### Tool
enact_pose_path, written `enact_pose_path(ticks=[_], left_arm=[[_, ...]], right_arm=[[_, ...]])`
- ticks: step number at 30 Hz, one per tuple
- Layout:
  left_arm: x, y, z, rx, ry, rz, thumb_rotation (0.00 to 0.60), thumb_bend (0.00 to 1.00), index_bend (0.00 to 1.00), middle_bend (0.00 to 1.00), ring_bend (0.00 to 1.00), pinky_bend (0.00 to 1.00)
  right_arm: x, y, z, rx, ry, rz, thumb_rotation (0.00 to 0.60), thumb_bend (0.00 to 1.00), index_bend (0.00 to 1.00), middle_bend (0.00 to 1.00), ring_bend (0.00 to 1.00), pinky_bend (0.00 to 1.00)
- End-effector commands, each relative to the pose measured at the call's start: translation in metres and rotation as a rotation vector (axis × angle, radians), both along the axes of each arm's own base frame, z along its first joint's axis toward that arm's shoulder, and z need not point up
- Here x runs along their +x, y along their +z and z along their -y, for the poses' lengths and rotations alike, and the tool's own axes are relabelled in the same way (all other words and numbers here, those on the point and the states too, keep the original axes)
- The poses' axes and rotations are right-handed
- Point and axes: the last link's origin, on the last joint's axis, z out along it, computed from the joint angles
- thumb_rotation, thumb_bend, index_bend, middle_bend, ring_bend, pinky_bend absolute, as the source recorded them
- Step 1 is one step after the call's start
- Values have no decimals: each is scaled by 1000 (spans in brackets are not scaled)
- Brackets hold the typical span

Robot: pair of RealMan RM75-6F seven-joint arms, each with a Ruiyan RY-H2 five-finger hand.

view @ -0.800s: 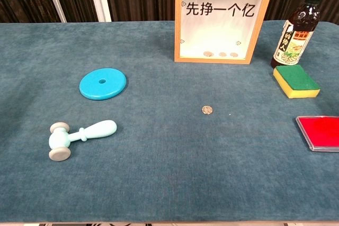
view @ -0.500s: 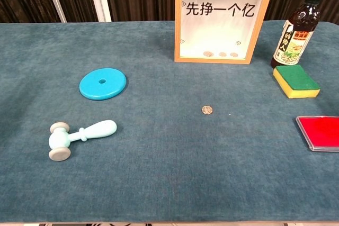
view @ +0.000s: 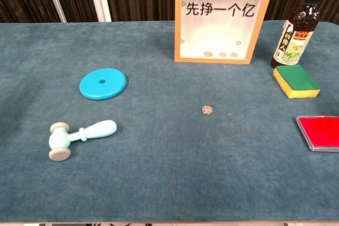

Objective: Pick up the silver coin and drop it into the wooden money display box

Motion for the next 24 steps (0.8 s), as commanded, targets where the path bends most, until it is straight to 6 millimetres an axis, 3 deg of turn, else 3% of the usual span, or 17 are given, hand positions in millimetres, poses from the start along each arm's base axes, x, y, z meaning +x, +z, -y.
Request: enact_pose_path(ticks=[1,6,12,19,24], left_arm=[[-1,1,-1,3,4,4,600,29,31,0,0,52],[-3,5,-1,14,8,11,600,29,31,0,0,52],[-3,5,0,10,9,14,600,29,31,0,0,52],[-4,5,-1,6,16,16,600,29,31,0,0,52],[-5,8,-1,11,19,22,600,29,31,0,0,52]], right_arm=[[2,-3,-1,16,0,12,600,236,86,34,0,0],[9,-14,2,73,7,28,600,236,132,34,0,0],[28,-31,22,175,30,1,600,237,182,34,0,0],[49,-63,47,245,56,20,600,236,226,34,0,0],[66,-96,69,286,77,48,600,262,243,34,0,0]])
